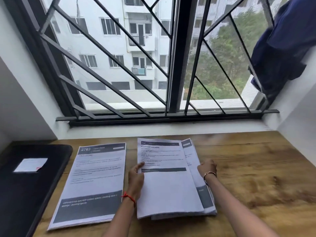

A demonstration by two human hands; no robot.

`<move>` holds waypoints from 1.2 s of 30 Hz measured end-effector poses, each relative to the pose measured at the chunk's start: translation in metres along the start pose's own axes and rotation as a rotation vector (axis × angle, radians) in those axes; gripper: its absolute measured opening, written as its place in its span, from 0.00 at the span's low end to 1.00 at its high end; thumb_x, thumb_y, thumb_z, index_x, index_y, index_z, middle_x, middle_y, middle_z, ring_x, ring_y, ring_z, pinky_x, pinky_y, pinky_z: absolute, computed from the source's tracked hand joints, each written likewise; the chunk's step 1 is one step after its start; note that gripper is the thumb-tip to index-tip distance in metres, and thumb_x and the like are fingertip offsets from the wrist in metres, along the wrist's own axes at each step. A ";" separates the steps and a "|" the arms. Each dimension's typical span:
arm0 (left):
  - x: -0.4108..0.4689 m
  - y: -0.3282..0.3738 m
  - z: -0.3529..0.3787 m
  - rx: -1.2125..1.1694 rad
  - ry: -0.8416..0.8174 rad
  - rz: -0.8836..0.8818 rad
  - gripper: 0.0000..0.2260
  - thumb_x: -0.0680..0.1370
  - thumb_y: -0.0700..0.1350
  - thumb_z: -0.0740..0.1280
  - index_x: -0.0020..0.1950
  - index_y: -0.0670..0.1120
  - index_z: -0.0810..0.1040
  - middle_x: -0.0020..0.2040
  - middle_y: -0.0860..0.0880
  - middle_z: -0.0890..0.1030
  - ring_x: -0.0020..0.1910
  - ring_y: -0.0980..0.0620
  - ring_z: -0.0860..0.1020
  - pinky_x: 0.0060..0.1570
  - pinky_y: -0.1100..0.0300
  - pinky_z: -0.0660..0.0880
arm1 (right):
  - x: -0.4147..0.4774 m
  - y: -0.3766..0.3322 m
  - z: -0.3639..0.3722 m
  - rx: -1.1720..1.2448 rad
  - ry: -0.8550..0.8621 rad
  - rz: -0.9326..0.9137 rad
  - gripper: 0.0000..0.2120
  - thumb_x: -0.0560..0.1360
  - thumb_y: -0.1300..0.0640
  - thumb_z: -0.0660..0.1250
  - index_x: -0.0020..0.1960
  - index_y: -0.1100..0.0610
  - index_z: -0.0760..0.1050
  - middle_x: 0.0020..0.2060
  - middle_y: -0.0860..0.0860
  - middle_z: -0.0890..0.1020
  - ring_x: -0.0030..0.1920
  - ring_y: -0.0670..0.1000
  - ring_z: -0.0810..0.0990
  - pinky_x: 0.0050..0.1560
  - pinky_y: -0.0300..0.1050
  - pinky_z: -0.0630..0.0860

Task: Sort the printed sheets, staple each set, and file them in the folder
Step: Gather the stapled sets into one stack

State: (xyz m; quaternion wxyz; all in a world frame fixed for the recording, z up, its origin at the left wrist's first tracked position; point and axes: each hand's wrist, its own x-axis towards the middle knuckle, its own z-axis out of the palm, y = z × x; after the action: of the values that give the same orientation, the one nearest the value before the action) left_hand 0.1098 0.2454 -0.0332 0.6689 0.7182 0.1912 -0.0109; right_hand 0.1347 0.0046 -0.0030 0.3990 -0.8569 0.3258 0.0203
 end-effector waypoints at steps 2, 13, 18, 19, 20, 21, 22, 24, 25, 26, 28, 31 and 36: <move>-0.003 -0.003 0.013 -0.002 -0.030 -0.018 0.23 0.73 0.25 0.52 0.63 0.38 0.73 0.62 0.39 0.76 0.61 0.30 0.71 0.61 0.41 0.68 | 0.005 0.005 -0.003 -0.011 0.001 -0.047 0.15 0.68 0.71 0.61 0.27 0.60 0.64 0.25 0.56 0.66 0.31 0.51 0.66 0.26 0.38 0.63; -0.015 -0.003 0.045 0.913 -0.211 0.119 0.32 0.78 0.36 0.54 0.77 0.50 0.41 0.77 0.47 0.44 0.63 0.41 0.59 0.56 0.55 0.62 | 0.012 0.020 0.002 -0.163 -0.082 -0.149 0.19 0.71 0.62 0.68 0.27 0.57 0.62 0.27 0.52 0.66 0.31 0.50 0.66 0.27 0.38 0.63; -0.008 -0.002 0.036 0.954 -0.285 0.140 0.31 0.81 0.46 0.55 0.76 0.50 0.38 0.76 0.46 0.37 0.68 0.39 0.56 0.64 0.50 0.59 | -0.006 0.004 0.010 -0.403 -0.032 -0.143 0.13 0.75 0.56 0.65 0.53 0.65 0.75 0.60 0.61 0.70 0.62 0.60 0.68 0.57 0.46 0.68; -0.004 0.002 0.031 0.906 -0.283 0.150 0.31 0.81 0.47 0.56 0.76 0.50 0.39 0.76 0.47 0.37 0.70 0.39 0.54 0.65 0.50 0.58 | -0.009 -0.001 0.013 -0.411 -0.001 -0.163 0.14 0.75 0.56 0.64 0.55 0.65 0.74 0.62 0.61 0.68 0.64 0.61 0.65 0.60 0.48 0.67; 0.000 0.006 0.026 0.867 -0.260 0.170 0.31 0.80 0.48 0.57 0.77 0.49 0.42 0.77 0.47 0.38 0.72 0.38 0.52 0.67 0.49 0.56 | -0.011 -0.006 0.017 -0.396 0.031 -0.191 0.14 0.75 0.56 0.63 0.56 0.65 0.73 0.62 0.60 0.67 0.64 0.61 0.64 0.61 0.49 0.66; 0.005 0.010 0.017 0.848 -0.218 0.195 0.30 0.80 0.48 0.58 0.77 0.48 0.45 0.77 0.48 0.39 0.73 0.39 0.50 0.69 0.49 0.53 | -0.015 -0.015 0.023 -0.364 0.043 -0.222 0.14 0.75 0.57 0.63 0.56 0.65 0.72 0.61 0.60 0.67 0.64 0.61 0.64 0.61 0.49 0.65; 0.011 0.014 0.007 0.844 -0.170 0.216 0.29 0.80 0.48 0.58 0.77 0.48 0.47 0.77 0.48 0.41 0.74 0.40 0.48 0.70 0.49 0.52 | -0.019 -0.024 0.030 -0.327 0.040 -0.265 0.15 0.75 0.59 0.63 0.58 0.65 0.72 0.61 0.60 0.67 0.64 0.60 0.64 0.61 0.49 0.65; 0.022 0.020 -0.022 0.852 -0.071 0.224 0.28 0.80 0.48 0.59 0.76 0.47 0.50 0.77 0.47 0.44 0.74 0.42 0.48 0.70 0.49 0.53 | -0.028 -0.041 0.052 -0.236 -0.035 -0.356 0.16 0.75 0.60 0.63 0.60 0.65 0.72 0.60 0.60 0.69 0.64 0.60 0.67 0.62 0.48 0.66; 0.028 0.022 -0.036 0.856 -0.027 0.213 0.27 0.80 0.48 0.59 0.76 0.47 0.51 0.77 0.46 0.46 0.74 0.42 0.49 0.70 0.49 0.54 | -0.033 -0.049 0.063 -0.187 -0.077 -0.397 0.15 0.75 0.61 0.63 0.60 0.66 0.73 0.59 0.61 0.71 0.62 0.59 0.70 0.61 0.47 0.67; 0.033 0.023 -0.055 0.852 0.021 0.190 0.27 0.80 0.47 0.59 0.76 0.46 0.52 0.77 0.45 0.47 0.74 0.42 0.49 0.70 0.49 0.54 | -0.042 -0.060 0.076 -0.154 -0.114 -0.438 0.14 0.75 0.62 0.63 0.58 0.66 0.74 0.57 0.61 0.73 0.59 0.59 0.73 0.59 0.45 0.68; 0.042 0.024 -0.092 0.826 0.117 0.108 0.25 0.80 0.46 0.59 0.75 0.43 0.55 0.77 0.43 0.50 0.74 0.42 0.50 0.70 0.49 0.54 | -0.061 -0.079 0.103 -0.111 -0.167 -0.492 0.11 0.74 0.63 0.64 0.54 0.67 0.77 0.52 0.61 0.77 0.54 0.58 0.76 0.57 0.43 0.69; 0.050 0.020 -0.142 0.763 0.260 -0.056 0.24 0.79 0.45 0.60 0.73 0.40 0.58 0.75 0.40 0.54 0.73 0.40 0.52 0.69 0.47 0.54 | -0.087 -0.103 0.141 -0.086 -0.274 -0.476 0.10 0.73 0.63 0.65 0.52 0.66 0.78 0.49 0.60 0.80 0.53 0.56 0.78 0.53 0.41 0.71; 0.053 0.009 -0.196 0.663 0.292 -0.252 0.22 0.78 0.42 0.61 0.68 0.36 0.61 0.71 0.38 0.59 0.70 0.38 0.57 0.68 0.48 0.57 | -0.120 -0.125 0.185 -0.198 -0.380 -0.358 0.10 0.73 0.59 0.65 0.35 0.62 0.71 0.33 0.52 0.71 0.36 0.52 0.70 0.30 0.38 0.63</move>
State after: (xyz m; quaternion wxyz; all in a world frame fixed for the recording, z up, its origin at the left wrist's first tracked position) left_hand 0.1148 0.4479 -0.0186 0.3594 0.8605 0.3572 -0.0520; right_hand 0.1538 0.2573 -0.0096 0.3645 -0.9164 0.0847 0.1418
